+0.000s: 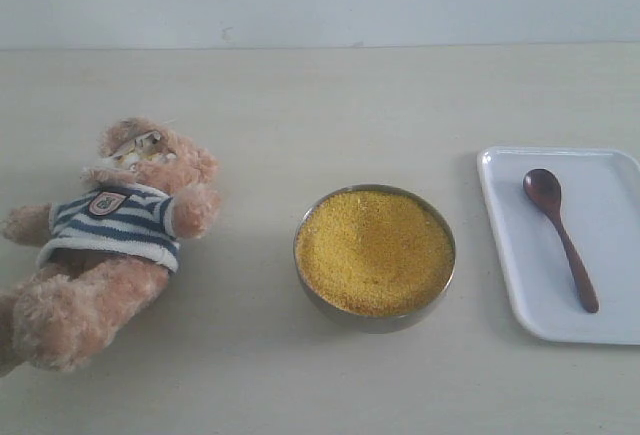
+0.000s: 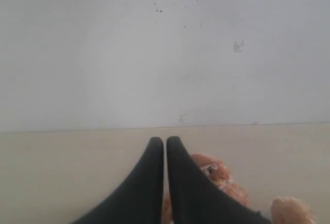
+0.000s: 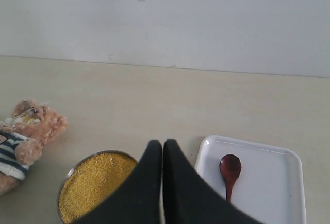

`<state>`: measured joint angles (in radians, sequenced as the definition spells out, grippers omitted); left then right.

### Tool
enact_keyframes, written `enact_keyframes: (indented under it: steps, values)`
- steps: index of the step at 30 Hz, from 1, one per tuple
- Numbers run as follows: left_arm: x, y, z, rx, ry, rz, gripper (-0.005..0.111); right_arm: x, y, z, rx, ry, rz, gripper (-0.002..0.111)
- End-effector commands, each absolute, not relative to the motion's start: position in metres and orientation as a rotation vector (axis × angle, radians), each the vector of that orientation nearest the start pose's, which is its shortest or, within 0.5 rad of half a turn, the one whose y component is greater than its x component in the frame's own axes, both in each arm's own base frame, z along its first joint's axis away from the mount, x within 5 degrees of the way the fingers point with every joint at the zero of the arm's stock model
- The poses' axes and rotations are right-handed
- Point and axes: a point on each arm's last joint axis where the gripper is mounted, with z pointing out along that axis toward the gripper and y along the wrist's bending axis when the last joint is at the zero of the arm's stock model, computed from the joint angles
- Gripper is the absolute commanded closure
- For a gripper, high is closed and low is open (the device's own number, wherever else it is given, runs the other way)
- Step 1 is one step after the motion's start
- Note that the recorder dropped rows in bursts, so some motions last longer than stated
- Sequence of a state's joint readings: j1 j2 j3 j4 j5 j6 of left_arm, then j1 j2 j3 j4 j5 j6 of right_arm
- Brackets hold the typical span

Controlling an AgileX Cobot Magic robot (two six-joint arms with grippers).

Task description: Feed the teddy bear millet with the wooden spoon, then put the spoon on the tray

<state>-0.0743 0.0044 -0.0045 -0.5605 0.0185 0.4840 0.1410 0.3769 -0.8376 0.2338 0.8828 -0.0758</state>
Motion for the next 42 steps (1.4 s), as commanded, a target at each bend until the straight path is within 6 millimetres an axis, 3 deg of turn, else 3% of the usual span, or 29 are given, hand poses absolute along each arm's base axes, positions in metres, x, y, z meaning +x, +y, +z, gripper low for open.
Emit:
enact_keyframes:
  steps: [1,9,13,19,42]
  values:
    - [0.056,-0.005,0.212,0.005,1.501,-0.120,0.103,0.035,0.021,0.385,-0.188,1.880,0.311,0.108]
    - [0.056,-0.001,0.211,-0.072,1.506,-0.082,0.103,0.036,0.021,0.386,-0.183,1.865,0.310,0.108]
    - [0.056,0.004,0.201,-0.153,1.611,-0.027,0.103,0.036,0.021,0.386,-0.183,1.865,0.310,0.108]
    - [0.055,0.005,0.188,-0.133,1.754,0.019,0.103,0.036,0.021,0.386,-0.182,1.865,0.312,0.108]
    - [0.055,0.004,0.189,-0.078,1.751,0.056,0.103,0.036,0.021,0.386,-0.182,1.865,0.312,0.108]
